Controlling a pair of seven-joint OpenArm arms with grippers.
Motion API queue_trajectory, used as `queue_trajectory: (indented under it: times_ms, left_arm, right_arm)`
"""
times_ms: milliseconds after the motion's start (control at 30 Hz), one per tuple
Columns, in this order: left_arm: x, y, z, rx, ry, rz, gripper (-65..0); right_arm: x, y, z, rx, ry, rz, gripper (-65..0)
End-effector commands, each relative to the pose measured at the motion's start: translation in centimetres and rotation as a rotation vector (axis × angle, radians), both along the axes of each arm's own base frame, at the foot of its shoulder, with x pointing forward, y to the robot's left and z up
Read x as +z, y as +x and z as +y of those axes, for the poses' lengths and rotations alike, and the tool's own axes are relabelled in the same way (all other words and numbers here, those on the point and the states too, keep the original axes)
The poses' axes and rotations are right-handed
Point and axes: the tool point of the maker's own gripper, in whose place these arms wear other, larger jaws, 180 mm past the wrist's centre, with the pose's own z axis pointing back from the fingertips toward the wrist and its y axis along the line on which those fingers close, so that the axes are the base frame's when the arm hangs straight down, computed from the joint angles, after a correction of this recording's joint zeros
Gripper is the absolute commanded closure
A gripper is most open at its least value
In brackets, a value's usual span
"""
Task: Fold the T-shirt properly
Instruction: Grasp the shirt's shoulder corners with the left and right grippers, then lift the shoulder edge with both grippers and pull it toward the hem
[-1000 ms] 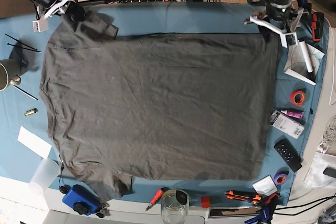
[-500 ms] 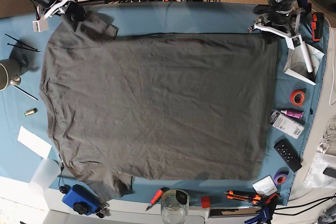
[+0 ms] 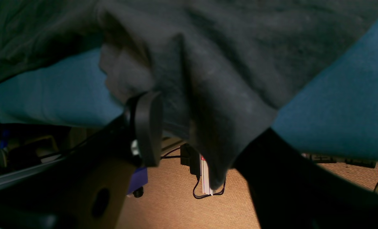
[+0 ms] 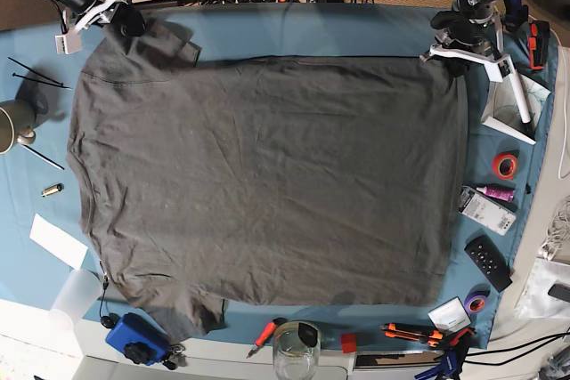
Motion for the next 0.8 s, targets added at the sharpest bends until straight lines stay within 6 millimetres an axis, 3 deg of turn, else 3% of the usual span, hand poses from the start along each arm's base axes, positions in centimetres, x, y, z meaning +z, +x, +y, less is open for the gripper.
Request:
queue_trajectory:
  times_ms: [0, 100, 267, 500, 767]
  left_arm:
    - [-0.5, -0.6, -1.4, -0.043, -0.048, 0.033, 0.0]
    - [-0.3, -0.4, -1.7, -0.072, -0.048, 0.018, 0.0]
    - [0.1, -0.1, -2.4, -0.156, -0.021, -0.01, 0.0]
    - [0.5, -0.1, -2.1, -0.158, -0.007, -0.013, 0.0]
    - [4.0, -1.0, 0.8, -0.116, 0.081, -0.046, 0.0]
  right_arm:
    - [0.2, 0.0, -0.5, 0.006, -0.025, -0.001, -28.0]
    - [0.4, 0.3, -0.6, -0.003, -0.026, -0.021, -23.4]
    - [0.7, 0.7, -0.7, -0.013, -0.026, -0.043, -0.8]
    - [0.8, 0.7, -0.7, -0.016, -0.023, -0.047, 0.0]
    - [2.7, 0.5, -1.7, -0.045, 0.024, -0.082, 0.0]
